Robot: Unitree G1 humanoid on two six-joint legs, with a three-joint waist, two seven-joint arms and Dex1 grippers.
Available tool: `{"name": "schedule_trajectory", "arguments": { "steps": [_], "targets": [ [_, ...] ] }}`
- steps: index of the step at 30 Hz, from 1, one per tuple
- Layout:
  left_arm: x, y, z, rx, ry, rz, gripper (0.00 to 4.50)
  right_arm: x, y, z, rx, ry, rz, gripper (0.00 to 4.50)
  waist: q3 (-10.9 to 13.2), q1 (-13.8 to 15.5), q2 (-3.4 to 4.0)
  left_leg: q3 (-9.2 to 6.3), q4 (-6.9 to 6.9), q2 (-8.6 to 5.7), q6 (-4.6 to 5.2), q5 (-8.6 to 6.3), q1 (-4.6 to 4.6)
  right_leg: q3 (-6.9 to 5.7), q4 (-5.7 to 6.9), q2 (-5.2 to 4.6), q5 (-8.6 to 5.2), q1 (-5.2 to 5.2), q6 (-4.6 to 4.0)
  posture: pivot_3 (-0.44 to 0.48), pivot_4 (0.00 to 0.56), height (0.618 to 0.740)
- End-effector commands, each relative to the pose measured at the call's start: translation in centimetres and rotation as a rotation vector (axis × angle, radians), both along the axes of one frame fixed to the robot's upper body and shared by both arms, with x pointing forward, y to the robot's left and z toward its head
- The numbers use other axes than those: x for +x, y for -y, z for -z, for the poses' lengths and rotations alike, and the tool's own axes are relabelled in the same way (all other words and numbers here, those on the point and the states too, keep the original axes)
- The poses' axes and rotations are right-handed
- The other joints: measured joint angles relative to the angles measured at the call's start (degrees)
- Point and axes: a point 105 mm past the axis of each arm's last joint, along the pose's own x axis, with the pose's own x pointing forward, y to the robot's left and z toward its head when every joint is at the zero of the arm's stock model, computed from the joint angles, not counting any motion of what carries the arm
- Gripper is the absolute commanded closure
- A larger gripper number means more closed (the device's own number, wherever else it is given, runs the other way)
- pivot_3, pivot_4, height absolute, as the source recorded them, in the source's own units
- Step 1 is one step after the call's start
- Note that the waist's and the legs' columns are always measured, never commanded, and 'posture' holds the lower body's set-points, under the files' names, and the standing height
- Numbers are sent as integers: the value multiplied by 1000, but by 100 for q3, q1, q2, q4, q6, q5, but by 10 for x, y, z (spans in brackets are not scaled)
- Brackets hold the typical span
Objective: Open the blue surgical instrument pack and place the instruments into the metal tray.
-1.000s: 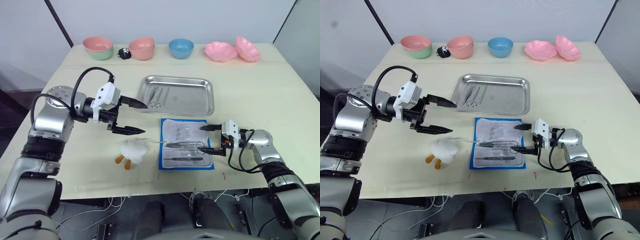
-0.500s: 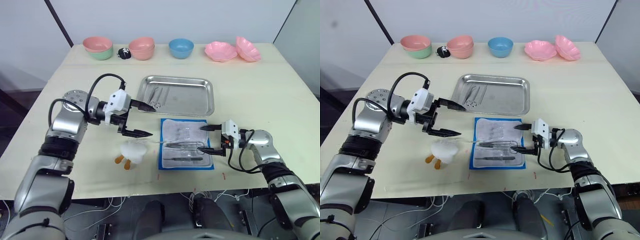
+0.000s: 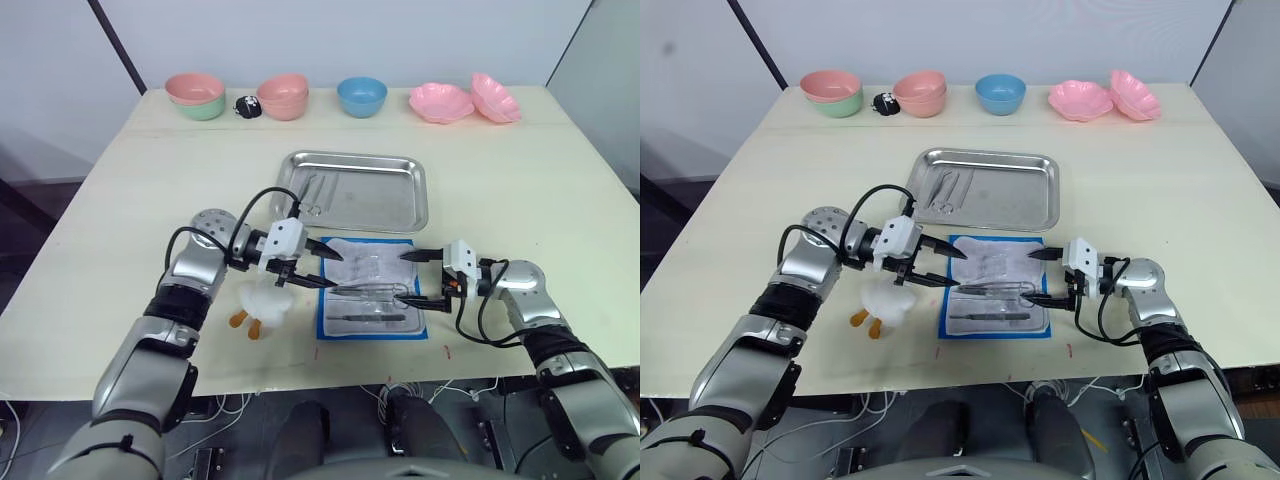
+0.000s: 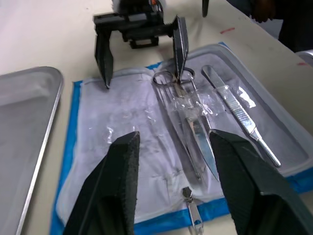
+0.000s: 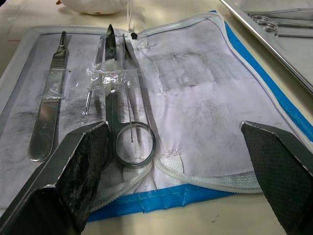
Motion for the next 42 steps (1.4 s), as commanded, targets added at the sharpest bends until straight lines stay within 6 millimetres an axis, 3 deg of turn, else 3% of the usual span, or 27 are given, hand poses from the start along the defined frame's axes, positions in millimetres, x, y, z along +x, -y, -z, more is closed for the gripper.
{"name": "schedule_trajectory", "arguments": {
  "steps": [1, 20, 37, 41, 42],
  "targets": [
    [4, 4, -1, -4, 28, 2, 2146, -20, 4, 45, -128, -149, -11, 0, 0, -1, -1, 1, 0, 0, 0, 0, 0, 1, 0, 0, 0, 0, 0, 0, 150, 740],
    [15, 6, 22, 38, 25, -24, 2146, -19, 5, 45, -129, -145, -8, 0, -1, -1, -2, 0, 0, 1, 1, 0, 0, -1, 0, 2, 0, 0, 2, 0, 150, 740],
    [12, 23, 38, 41, 12, -9, 2146, -18, 4, 44, -126, -144, -6, 0, -1, 1, -2, 1, 0, 1, 1, -1, 0, 0, 0, 2, 1, 0, 2, 0, 150, 740],
    [10, 23, 41, 30, -12, -17, 3012, -18, 4, 45, -126, -143, -5, 0, -2, 1, -2, 1, 0, 1, 1, -1, 1, 0, 0, 2, 0, 1, 3, 0, 150, 740],
    [9, 23, 42, 30, -16, -17, 3553, -19, 4, 45, -126, -144, -5, 0, -2, 0, -2, 1, 0, 1, 1, -1, 1, 0, 0, 2, 0, 1, 3, 0, 150, 740]
  ]
}}
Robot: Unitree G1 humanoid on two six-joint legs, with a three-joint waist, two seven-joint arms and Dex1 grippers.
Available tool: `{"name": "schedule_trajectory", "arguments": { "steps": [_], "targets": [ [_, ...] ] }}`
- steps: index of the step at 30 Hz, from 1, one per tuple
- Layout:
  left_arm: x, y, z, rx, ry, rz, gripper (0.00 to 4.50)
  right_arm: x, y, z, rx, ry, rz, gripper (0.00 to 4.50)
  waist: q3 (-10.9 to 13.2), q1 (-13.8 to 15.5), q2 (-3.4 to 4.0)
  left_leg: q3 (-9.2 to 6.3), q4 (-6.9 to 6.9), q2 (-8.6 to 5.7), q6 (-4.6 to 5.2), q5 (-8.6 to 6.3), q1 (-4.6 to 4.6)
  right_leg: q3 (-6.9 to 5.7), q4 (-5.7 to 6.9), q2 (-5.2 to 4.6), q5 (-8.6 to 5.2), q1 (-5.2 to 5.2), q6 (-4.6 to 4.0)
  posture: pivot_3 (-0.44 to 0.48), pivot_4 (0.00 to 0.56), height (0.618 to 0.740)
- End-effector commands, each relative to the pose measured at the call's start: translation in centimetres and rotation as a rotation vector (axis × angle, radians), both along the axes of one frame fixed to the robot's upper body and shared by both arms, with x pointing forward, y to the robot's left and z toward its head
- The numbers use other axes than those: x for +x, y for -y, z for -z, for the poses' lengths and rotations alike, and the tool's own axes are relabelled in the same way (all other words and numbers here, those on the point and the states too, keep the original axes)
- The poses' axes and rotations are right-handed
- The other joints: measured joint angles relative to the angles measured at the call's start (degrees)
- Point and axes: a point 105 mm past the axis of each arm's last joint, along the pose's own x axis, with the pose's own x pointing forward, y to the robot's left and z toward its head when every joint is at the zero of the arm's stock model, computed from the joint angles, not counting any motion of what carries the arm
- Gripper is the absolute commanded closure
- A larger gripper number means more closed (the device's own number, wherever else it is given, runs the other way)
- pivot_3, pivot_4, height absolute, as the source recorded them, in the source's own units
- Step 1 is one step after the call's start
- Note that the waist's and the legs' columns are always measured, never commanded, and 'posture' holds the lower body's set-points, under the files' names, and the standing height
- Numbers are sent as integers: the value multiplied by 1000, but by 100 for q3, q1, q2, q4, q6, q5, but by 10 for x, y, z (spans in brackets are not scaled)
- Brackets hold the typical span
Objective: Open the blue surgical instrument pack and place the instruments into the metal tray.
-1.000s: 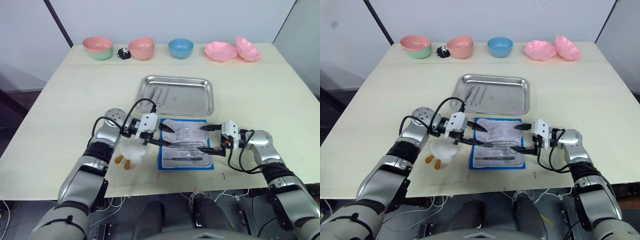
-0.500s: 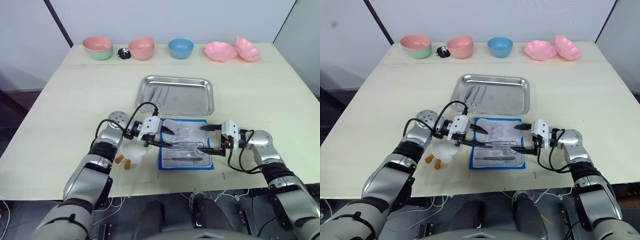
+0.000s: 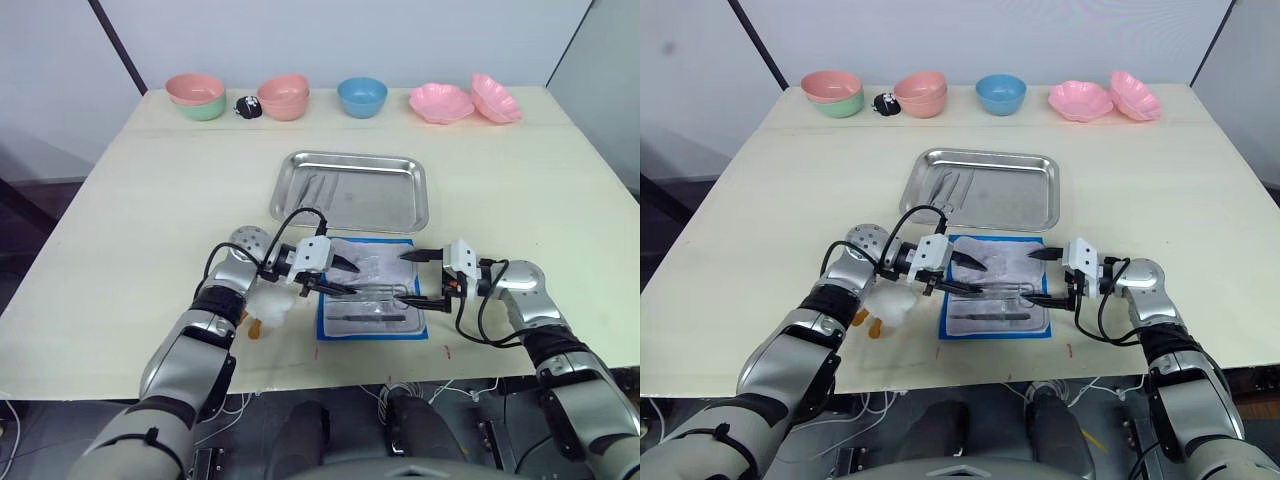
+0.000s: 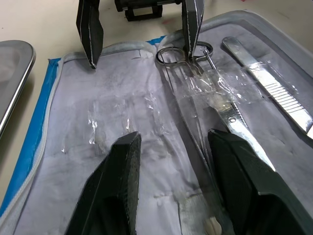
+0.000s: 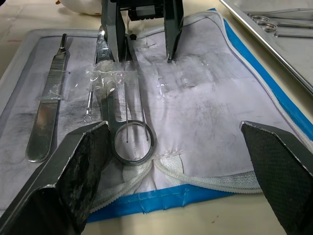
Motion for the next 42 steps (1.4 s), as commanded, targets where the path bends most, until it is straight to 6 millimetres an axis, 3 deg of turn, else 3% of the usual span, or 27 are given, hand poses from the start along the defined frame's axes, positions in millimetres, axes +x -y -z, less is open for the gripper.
{"name": "schedule_trajectory", "arguments": {
  "steps": [1, 3, 16, 25, 42],
  "targets": [
    [-3, -1, 6, 5, -24, -5, 3863, -19, 4, 45, -127, -144, -7, 0, 0, 0, 1, 0, 0, 0, 0, 0, 0, 0, 0, 0, 0, 0, 0, 0, 150, 740],
    [-5, -1, 8, 3, -38, -6, 4491, -19, 4, 45, -127, -142, -7, 0, -1, 2, 0, 0, 0, 0, 0, 0, 1, 0, 0, 0, 0, 0, 0, 0, 150, 740],
    [-6, -2, 7, -7, -60, -38, 4491, -18, 2, 43, -125, -139, -13, 0, -2, -1, 0, -1, 0, 1, 0, 0, 2, 0, 1, 0, 0, 1, 0, 0, 150, 740],
    [2, -1, -14, 38, -42, -63, 4491, -19, 2, 44, -129, -142, -17, 0, -1, -9, 0, -2, 0, 3, 0, 0, 1, 0, 1, 3, -1, -1, 0, 0, 150, 740],
    [1, -9, -33, 119, -28, -92, 4491, -19, 0, 45, -129, -144, -20, 0, 0, -13, 2, 0, 0, 7, 0, 0, 0, 1, 0, 5, -1, -2, 0, 0, 150, 740]
  ]
}}
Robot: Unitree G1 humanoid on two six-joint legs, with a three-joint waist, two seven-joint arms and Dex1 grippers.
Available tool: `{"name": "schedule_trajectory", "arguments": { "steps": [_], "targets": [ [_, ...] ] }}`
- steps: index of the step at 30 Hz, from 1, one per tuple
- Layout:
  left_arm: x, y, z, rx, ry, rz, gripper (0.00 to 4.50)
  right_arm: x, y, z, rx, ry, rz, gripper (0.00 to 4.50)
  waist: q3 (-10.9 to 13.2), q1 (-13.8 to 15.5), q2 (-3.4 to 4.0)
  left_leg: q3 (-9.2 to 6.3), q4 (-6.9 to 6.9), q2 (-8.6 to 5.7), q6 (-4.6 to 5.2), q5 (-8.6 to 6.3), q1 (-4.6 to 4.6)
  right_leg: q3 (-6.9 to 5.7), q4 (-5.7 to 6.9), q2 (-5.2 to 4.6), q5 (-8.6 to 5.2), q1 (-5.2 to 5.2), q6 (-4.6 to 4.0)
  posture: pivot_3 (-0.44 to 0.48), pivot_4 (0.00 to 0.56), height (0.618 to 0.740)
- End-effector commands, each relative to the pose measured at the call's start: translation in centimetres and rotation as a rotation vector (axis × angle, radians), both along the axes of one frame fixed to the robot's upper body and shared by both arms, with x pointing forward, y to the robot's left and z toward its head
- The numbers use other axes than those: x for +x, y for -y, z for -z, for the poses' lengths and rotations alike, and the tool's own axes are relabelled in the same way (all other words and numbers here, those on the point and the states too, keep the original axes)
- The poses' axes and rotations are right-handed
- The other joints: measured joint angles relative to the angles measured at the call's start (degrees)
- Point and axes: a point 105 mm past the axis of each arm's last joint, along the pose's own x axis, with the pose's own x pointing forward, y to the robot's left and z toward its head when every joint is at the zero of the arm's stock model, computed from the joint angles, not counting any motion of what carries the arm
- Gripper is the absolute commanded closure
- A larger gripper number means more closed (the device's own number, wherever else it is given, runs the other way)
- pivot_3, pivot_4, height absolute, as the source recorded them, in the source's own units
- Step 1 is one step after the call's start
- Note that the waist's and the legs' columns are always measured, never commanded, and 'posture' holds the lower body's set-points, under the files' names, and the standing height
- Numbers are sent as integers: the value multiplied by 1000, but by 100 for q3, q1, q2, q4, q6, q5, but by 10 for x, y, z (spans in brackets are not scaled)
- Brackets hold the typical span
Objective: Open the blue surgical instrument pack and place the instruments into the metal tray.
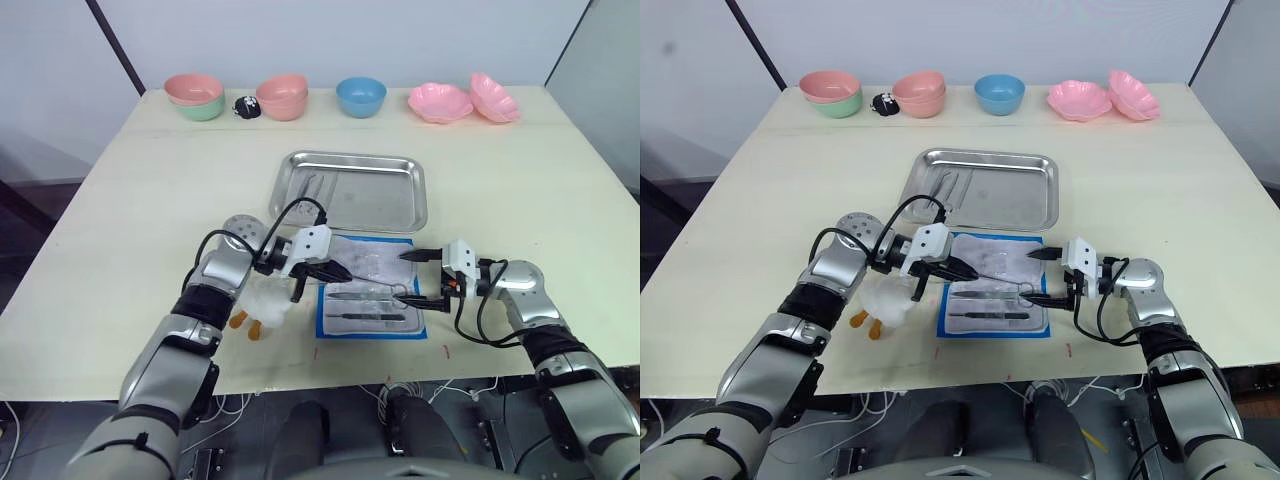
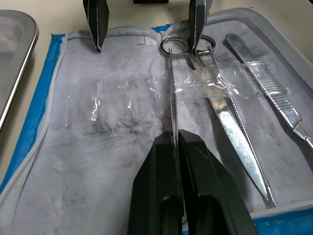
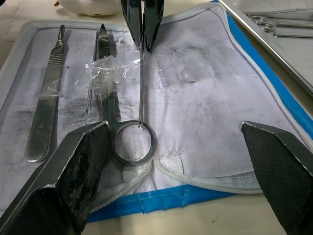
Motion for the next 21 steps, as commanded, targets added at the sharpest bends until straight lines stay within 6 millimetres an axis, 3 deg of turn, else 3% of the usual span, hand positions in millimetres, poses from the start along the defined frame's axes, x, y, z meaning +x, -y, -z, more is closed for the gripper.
{"name": "schedule_trajectory", "arguments": {
  "steps": [1, 21],
  "targets": [
    [2, -1, -13, 18, 38, 3, 4491, -19, 2, 45, -132, -144, -20, 0, 0, -1, 0, 1, 0, 0, 0, 0, 0, 1, 0, 0, 0, 0, 0, 0, 150, 740],
    [-1, -17, -18, 95, 19, -44, 4491, -20, 0, 46, -128, -148, -23, 0, 0, -3, 0, 2, -1, 9, 0, 0, 1, 1, 0, 4, -2, -1, 0, 0, 150, 740]
  ]
}}
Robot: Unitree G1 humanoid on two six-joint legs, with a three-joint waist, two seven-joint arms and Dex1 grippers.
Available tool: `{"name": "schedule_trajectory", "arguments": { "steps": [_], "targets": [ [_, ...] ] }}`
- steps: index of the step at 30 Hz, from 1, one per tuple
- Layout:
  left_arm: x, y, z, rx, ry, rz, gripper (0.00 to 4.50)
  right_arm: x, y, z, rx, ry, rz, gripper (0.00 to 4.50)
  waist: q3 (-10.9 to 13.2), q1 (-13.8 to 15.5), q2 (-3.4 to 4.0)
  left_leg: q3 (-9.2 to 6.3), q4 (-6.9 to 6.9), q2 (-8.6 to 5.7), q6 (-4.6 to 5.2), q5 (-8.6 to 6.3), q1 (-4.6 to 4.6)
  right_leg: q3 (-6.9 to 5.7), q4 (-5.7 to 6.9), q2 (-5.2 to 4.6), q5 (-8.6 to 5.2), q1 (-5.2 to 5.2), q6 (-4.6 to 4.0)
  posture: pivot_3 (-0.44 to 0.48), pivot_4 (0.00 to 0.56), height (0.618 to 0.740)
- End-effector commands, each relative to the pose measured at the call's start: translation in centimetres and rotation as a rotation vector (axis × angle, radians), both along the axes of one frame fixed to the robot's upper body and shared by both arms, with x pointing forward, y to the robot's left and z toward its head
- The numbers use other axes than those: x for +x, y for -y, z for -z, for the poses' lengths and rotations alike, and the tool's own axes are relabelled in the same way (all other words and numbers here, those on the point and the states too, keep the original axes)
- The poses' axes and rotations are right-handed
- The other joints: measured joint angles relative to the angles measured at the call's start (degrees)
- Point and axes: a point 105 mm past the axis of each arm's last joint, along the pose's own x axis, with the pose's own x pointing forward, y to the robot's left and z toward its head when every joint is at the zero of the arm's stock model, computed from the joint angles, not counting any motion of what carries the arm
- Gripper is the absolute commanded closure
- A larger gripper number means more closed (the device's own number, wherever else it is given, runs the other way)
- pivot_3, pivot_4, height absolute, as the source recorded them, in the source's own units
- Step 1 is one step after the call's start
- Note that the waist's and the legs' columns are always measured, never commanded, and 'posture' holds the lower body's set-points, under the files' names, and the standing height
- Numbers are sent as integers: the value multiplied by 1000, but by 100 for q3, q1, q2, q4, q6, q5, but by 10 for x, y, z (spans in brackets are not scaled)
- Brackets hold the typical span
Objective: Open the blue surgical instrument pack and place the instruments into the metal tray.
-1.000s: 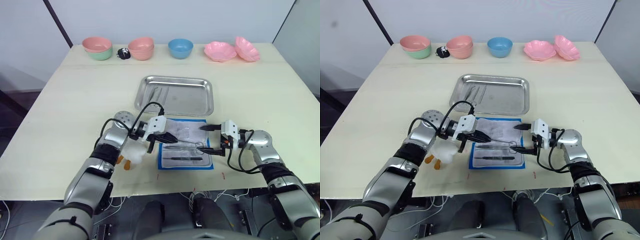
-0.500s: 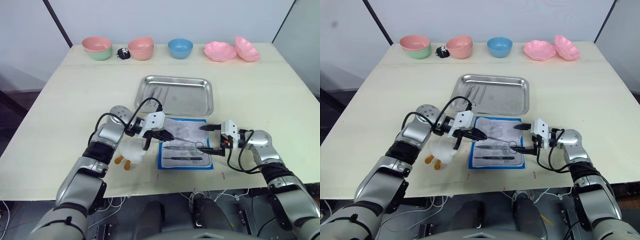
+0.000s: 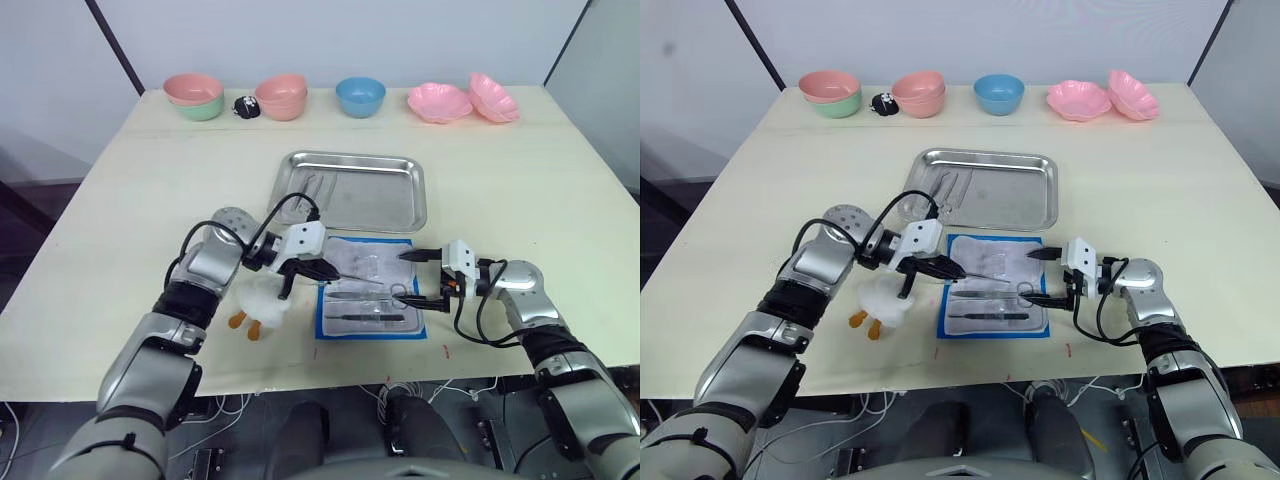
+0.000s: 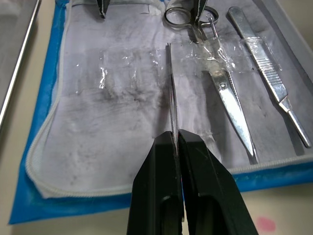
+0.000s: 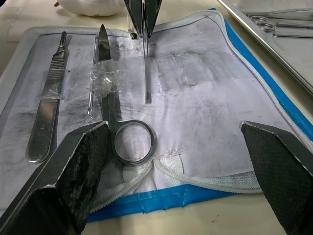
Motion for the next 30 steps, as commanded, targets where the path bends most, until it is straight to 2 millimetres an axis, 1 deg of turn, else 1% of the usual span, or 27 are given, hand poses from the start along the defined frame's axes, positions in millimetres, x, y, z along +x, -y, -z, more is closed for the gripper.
{"name": "schedule_trajectory", "arguments": {
  "steps": [1, 6, 15, 22, 30],
  "targets": [
    [-1, 0, -11, -6, 30, 15, 4491, -20, 0, 46, -131, -146, -22, 0, 0, 0, 0, 0, 0, 0, 0, 0, 0, 0, 0, 0, 0, 0, 0, 0, 150, 740],
    [-2, -7, -16, 0, 32, 11, 4491, -20, 0, 46, -130, -145, -22, 0, 0, -3, 0, 1, 0, 5, 0, 0, 0, 1, 0, 5, 0, -1, 0, 0, 150, 740],
    [-6, -25, -26, 33, 36, -2, 4491, -20, -1, 47, -127, -148, -23, 0, 1, -5, 1, 4, -3, 13, 0, 0, 2, 3, 0, 12, -1, -3, -4, 0, 150, 740],
    [-7, -37, -39, 47, 56, -20, 4491, -20, -3, 47, -125, -146, -28, 0, 1, -8, 1, 6, -3, 16, 0, 0, 1, 5, 0, 17, -2, -6, -7, 0, 150, 740],
    [-9, -44, -55, 32, 64, -39, 4491, -20, -4, 47, -126, -147, -31, 0, 1, -8, 1, 9, -5, 19, 0, 0, 1, 7, 0, 20, -2, -10, -10, 0, 150, 740]
  ]
}}
